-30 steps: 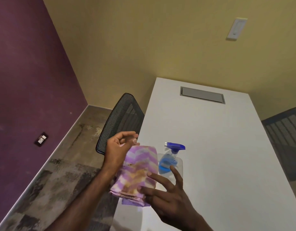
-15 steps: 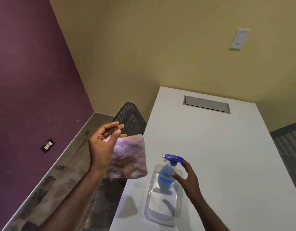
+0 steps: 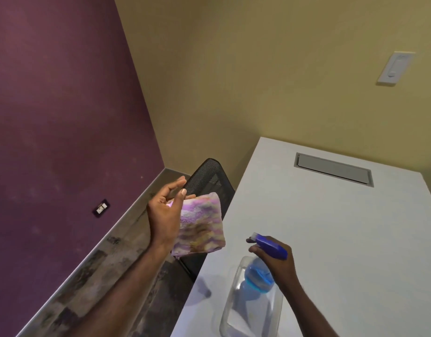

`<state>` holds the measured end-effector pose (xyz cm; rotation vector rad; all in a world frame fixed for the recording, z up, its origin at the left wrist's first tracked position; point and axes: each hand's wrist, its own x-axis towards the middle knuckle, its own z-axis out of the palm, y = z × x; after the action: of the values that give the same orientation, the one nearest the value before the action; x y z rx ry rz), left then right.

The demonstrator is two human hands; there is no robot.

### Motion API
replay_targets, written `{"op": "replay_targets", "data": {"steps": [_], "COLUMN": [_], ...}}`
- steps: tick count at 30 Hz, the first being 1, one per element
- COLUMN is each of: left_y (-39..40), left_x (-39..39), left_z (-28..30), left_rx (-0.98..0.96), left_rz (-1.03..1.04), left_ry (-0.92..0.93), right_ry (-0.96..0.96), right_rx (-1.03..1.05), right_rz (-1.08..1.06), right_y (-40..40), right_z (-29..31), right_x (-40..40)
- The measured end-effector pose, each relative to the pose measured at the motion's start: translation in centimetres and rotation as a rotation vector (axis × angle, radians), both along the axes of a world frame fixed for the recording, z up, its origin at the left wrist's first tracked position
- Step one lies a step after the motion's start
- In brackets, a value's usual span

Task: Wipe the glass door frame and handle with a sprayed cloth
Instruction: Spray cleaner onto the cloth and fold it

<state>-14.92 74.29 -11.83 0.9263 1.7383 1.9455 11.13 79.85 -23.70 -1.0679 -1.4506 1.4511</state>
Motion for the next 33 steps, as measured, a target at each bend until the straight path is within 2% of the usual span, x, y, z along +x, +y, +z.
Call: {"op": "replay_targets", "data": {"steps": [7,12,15,18,21,28,33], "left_y": [0.7,0.6,0.6,0.4,0.3,0.1,0.0], "left_x": [0.1,0.6,1.0,1.4,1.5,1.4,1.2], "left_z": [2.2,4.3,5.7,7.0,8.1,9.7,10.5], "left_rx": [0.123,0.230,0.296,0.352,0.387,0.430,0.440], "left_rz": [0.036,0.033,0.022,-0.016,-0.050,-0.104,-0.120], "left_ry": [0.055,0.063,0.022,-0.016,-0.033,-0.038,-0.039], "right_ry": [0.207,0.169,0.089,0.032,0.033,0.015,-0.065], "right_rx": [0.192,0.196,0.376,0.561,0.652,0.597,0.728], "right_rz": [-0.015,0.146,0.264,0.258,0.167,-0.036,-0.081], "right_y": [-2.1,-3.9,-4.8,-5.1,-5.4,-4.7,-5.1], "right_z": [10.2,14.5,16.9,17.3,17.3,16.9,17.6], "right_x": [-1.3,-2.9,-4.3,-5.6,-6.9,-8.8,-9.4]}}
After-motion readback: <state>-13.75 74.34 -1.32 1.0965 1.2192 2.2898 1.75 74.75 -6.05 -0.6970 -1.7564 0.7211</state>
